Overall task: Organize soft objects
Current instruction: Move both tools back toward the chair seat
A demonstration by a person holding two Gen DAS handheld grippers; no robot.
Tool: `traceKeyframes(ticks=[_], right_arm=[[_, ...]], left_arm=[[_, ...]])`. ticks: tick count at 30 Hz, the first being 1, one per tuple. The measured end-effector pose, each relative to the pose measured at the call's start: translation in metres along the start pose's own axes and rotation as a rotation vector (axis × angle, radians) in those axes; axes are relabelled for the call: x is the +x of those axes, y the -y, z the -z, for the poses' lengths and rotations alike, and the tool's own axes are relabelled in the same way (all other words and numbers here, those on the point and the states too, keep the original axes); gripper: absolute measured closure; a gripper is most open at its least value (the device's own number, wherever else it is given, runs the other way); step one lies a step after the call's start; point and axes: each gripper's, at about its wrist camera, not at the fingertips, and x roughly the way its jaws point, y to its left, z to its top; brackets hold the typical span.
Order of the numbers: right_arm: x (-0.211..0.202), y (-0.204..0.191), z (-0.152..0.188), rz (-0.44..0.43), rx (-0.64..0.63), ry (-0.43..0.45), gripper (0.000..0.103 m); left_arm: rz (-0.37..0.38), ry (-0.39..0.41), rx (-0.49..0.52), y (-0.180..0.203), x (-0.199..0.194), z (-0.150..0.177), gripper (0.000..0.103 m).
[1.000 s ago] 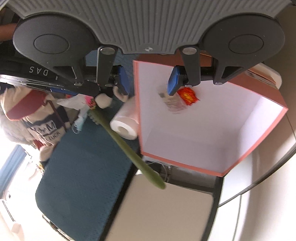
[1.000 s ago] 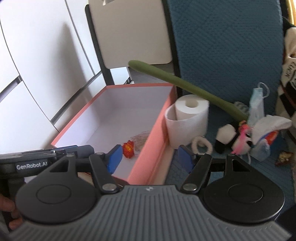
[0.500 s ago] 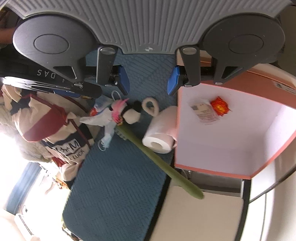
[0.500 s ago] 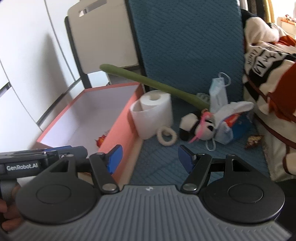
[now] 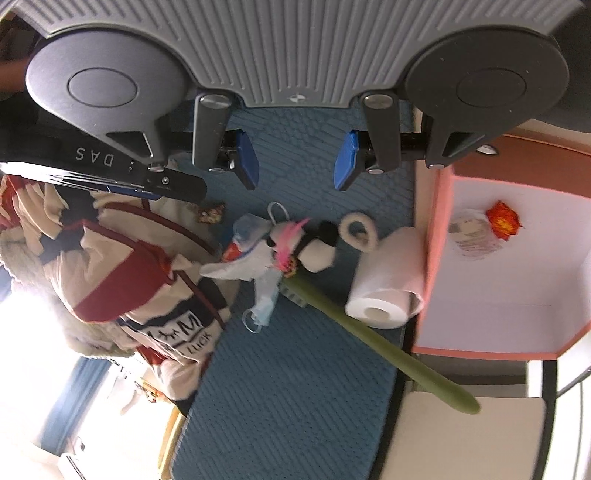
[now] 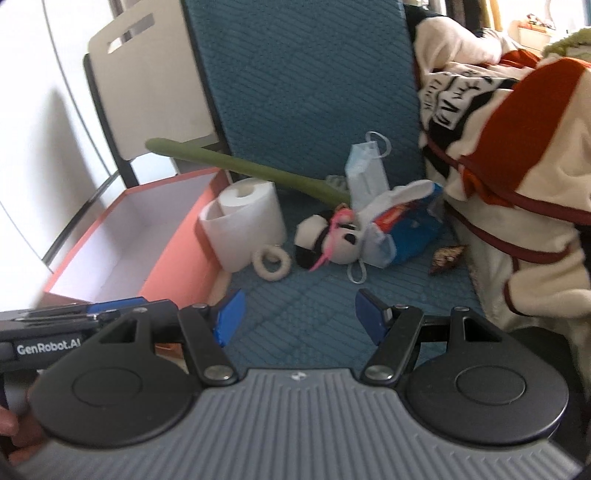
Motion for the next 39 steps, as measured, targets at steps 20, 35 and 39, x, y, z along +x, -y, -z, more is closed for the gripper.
traceKeyframes(ticks=[20, 35, 39], right_arm=[[-0.035, 0.070, 0.032, 0.116, 0.099, 0.019, 0.034], [0.003, 0.083, 0.037, 0.162, 0.063, 0.074, 0.034], [0.021, 0.083, 0.033, 0.180, 0.061, 0.091, 0.034]], left_arm=[[0.081, -0.051, 0.061, 0.069, 0.029, 0.019, 0.052], [0.011, -0.074, 0.144, 0.062, 0.095, 0.014, 0.052], [-0.036, -0.063, 0.138, 0.047, 0.121, 0.007, 0.052]])
